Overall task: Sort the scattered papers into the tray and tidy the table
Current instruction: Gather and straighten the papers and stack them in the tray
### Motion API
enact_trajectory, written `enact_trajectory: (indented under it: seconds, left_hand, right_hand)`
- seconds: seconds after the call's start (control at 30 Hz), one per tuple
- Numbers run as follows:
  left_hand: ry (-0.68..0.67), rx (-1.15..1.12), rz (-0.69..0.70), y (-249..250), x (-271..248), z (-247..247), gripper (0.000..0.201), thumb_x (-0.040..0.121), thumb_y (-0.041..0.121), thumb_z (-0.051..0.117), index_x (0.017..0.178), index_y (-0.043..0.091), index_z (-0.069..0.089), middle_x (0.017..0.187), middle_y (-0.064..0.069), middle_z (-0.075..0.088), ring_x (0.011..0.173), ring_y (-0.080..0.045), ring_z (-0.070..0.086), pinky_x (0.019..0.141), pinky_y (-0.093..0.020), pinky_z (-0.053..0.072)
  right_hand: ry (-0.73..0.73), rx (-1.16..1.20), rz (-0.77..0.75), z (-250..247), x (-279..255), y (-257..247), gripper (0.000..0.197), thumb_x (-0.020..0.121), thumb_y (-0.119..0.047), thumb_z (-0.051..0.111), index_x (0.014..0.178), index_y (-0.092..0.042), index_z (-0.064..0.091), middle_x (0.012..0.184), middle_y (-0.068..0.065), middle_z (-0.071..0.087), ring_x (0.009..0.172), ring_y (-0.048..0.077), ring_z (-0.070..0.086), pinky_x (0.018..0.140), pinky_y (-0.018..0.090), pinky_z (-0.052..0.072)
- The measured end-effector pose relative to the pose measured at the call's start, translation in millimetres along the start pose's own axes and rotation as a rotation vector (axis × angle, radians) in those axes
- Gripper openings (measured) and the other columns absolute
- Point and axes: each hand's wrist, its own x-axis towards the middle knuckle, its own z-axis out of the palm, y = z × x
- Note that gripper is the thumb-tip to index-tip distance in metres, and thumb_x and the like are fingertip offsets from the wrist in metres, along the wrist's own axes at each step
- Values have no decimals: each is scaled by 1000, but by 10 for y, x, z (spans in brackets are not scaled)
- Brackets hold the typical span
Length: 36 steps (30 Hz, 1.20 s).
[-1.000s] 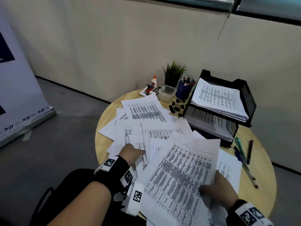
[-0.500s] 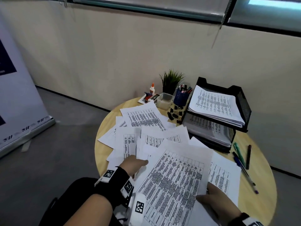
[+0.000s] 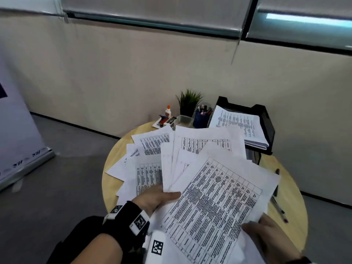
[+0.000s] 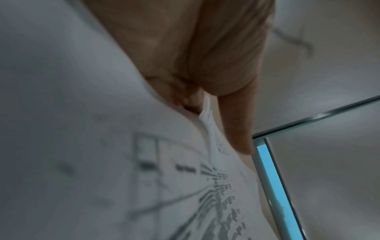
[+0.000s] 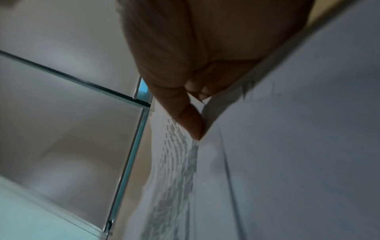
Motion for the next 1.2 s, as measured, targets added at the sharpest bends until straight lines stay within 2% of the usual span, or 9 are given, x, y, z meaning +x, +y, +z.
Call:
enact_trajectory:
  seconds: [0.07, 0.23, 0.33, 0.4, 0.53, 0.7, 0.83, 1.0, 1.2]
  left_hand:
    - [-2, 45, 50, 49, 0, 36, 59, 68, 4, 77, 124, 0, 57, 115, -15, 67, 110, -30, 62, 107, -47, 39]
    - [7, 86, 174, 254, -47, 169, 45, 71, -1, 75, 113, 1, 61, 105, -15, 71, 103, -30, 66, 101, -45, 45]
    - [94, 64, 322, 530, -116, 319, 27, 71, -8, 72, 96, -1, 66, 90, -19, 72, 86, -35, 68, 87, -44, 53]
    - [135, 38, 450, 734, -128, 402, 21, 70, -9, 72, 88, 1, 68, 76, -12, 73, 72, -28, 68, 78, -39, 54]
    - [191, 41, 674, 1074, -101, 534, 24, 71, 1, 76, 91, 10, 70, 85, 0, 75, 83, -16, 71, 83, -29, 55]
    - [218, 10, 687, 1124, 29, 544, 39, 64, 17, 85, 100, 13, 69, 96, -1, 74, 94, -15, 70, 89, -29, 54]
    - [190, -9, 573, 1032, 103, 558, 25, 70, 7, 77, 93, 10, 68, 94, -6, 72, 95, -20, 67, 93, -30, 50]
    - [221, -29, 537, 919, 196, 601, 25, 69, 6, 78, 92, 10, 67, 95, -9, 72, 91, -16, 67, 93, -31, 49]
    - [185, -79, 642, 1001, 172, 644, 31, 71, 9, 77, 100, 8, 67, 96, -7, 73, 90, -14, 69, 74, -17, 53]
  right_hand:
    - [52, -7, -5, 47, -51, -63, 13, 81, 18, 55, 82, 7, 61, 57, 15, 67, 48, 23, 66, 54, 33, 51]
    - [47, 82, -104, 188, -74, -224, 64, 56, -1, 85, 111, 13, 56, 110, 42, 55, 99, 63, 52, 90, 70, 42]
    - [78, 70, -300, 216, -105, -470, 47, 53, -25, 88, 76, 7, 63, 76, 30, 65, 66, 35, 67, 61, 32, 57]
    - [144, 52, -438, 213, -111, -680, 65, 45, -44, 91, 64, 10, 59, 55, 13, 47, 42, 15, 38, 43, 17, 35]
    - [237, 162, -590, 189, -32, -1021, 48, 61, -28, 84, 51, -13, 39, 44, 1, 36, 37, 13, 31, 42, 19, 27]
    - [188, 102, -665, 226, -39, -1145, 29, 66, -23, 79, 65, -8, 55, 39, -12, 47, 35, 1, 44, 40, 12, 34]
    - [96, 139, -690, 309, -25, -1103, 27, 60, -21, 81, 85, -13, 77, 95, 3, 76, 95, 18, 70, 84, 32, 51]
    - [99, 144, -714, 405, -21, -1063, 28, 68, -12, 76, 76, -39, 77, 88, -9, 76, 85, 6, 71, 79, 28, 50]
    - [125, 198, -723, 345, -50, -1158, 15, 72, -10, 74, 83, -19, 77, 94, 0, 76, 97, 17, 70, 89, 36, 51]
